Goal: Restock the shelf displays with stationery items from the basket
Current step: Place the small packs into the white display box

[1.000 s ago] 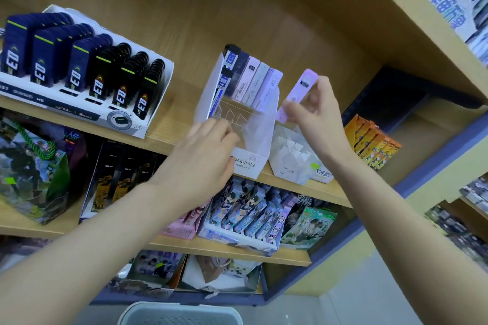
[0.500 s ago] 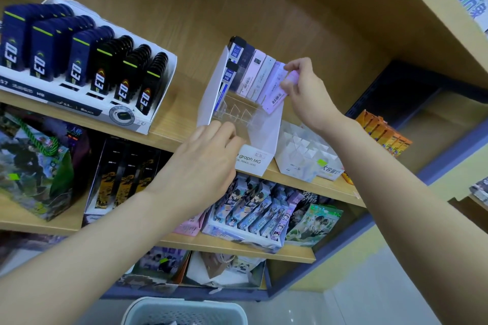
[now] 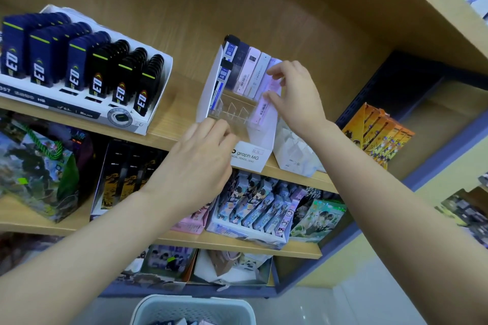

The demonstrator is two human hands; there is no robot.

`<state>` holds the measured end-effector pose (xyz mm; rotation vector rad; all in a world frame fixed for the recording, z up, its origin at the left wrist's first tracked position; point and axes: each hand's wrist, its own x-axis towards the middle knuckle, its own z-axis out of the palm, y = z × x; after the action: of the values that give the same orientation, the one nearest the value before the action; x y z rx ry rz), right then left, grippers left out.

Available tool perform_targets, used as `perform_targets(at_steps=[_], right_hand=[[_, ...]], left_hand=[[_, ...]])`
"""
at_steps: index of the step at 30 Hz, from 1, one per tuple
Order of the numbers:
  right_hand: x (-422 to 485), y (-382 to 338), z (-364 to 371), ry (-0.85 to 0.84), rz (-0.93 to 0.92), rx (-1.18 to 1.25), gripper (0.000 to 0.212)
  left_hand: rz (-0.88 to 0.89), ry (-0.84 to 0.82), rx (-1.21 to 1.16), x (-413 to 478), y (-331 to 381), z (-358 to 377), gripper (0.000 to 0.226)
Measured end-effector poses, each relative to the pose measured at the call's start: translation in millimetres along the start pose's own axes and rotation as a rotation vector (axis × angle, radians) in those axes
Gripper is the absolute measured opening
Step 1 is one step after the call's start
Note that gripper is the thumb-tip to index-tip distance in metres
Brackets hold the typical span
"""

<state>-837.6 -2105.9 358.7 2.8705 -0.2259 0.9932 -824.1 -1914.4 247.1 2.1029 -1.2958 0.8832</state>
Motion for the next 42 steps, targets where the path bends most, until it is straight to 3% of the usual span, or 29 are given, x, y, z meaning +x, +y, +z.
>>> perform_targets(at_steps=[5, 9, 13, 17, 20, 24, 26, 32, 35, 39, 42], right_hand=[[-54, -5, 0, 0.161, -0.049, 0.007, 0.02], [-118, 1, 6, 0.164, -0.098, 0.019, 0.018], [-188, 12, 29, 0.046, -0.157, 0.087, 0.015], [-262, 21, 79, -0.244, -0.158, 0.072, 0.009], [-318, 26, 125, -0.507, -0.047, 0.135, 0.008], [-385, 23, 179, -0.869, 0.253, 0.308, 0.028], [-414, 18, 204, -1.035, 0.392, 0.364, 0.036], [-461, 8, 249, -1.139, 0.818, 0.482, 0.058], [-471, 3, 259, -1.1, 1.008, 0.554, 0.072], [-480, 3, 267, -1.133, 0.978, 0.507, 0.077], [-487, 3, 272, -1.104, 0.996, 0.5, 0.068]], left_hand=[[0.057, 0.06, 0.019, -23, 5, -5, 0.025], [0.06, -0.01, -0.003, -68, 15, 18, 0.022], [-0.019, -0.206, -0.033, -133, 19, 55, 0.023], [-0.123, -0.37, -0.083, -202, 18, 98, 0.018], [-0.261, -0.526, -0.091, -251, 15, 129, 0.016], [-0.609, -0.805, -0.208, -303, 15, 161, 0.054], [-0.737, -0.891, -0.31, -320, 18, 172, 0.059], [-1.011, -0.797, -0.442, -318, 39, 178, 0.06], [-0.958, -0.728, -0.352, -317, 46, 181, 0.059], [-0.662, -0.694, -0.304, -318, 65, 193, 0.057], [-0.622, -0.806, -0.378, -322, 86, 211, 0.046]])
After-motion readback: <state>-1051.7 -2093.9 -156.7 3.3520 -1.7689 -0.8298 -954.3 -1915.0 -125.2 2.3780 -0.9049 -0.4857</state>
